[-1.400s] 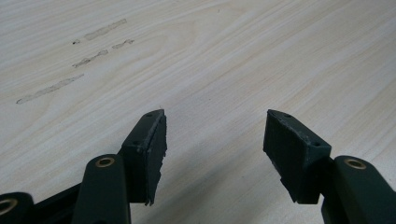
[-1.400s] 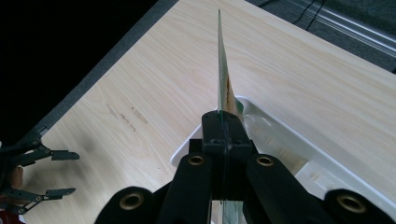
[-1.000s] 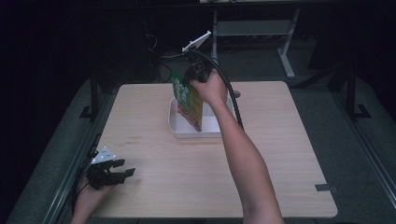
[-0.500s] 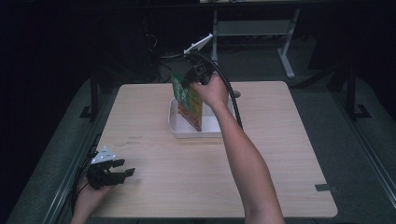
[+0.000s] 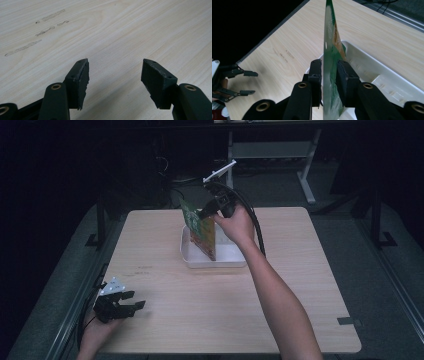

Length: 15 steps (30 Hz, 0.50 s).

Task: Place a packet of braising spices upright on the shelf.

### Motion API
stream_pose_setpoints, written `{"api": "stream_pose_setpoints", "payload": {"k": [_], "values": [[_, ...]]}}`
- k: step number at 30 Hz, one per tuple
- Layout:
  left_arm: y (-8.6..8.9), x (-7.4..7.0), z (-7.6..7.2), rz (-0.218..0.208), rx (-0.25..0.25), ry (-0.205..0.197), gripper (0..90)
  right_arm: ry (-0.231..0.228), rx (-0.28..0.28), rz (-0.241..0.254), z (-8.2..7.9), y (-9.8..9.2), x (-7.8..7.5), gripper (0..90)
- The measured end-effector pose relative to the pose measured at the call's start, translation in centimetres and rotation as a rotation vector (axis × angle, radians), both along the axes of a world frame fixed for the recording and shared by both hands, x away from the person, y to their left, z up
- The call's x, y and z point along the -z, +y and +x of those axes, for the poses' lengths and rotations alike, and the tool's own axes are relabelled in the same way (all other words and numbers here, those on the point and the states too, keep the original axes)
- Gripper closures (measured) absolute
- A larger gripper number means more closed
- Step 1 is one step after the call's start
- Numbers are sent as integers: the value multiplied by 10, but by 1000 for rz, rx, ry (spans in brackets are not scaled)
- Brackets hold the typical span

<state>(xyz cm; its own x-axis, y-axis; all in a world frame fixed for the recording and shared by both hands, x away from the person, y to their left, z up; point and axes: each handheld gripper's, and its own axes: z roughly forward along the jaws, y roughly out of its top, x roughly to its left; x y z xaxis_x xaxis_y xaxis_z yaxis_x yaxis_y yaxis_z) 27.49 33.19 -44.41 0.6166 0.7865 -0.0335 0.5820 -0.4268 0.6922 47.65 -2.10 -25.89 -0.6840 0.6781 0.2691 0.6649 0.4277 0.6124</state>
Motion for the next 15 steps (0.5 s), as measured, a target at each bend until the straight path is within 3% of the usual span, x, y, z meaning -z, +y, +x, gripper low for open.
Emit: {"api": "stream_pose_setpoints", "payload": {"k": [4,9,15], "values": [[0,0,0,0,2,0,386,-4,-11,-1,-3,0,-2,773],[0,0,0,-3,-2,-1,386,-10,-12,-10,-4,0,1,891],[0,0,0,-2,-1,0,386,-9,-1,6,-1,-4,3,895]]}}
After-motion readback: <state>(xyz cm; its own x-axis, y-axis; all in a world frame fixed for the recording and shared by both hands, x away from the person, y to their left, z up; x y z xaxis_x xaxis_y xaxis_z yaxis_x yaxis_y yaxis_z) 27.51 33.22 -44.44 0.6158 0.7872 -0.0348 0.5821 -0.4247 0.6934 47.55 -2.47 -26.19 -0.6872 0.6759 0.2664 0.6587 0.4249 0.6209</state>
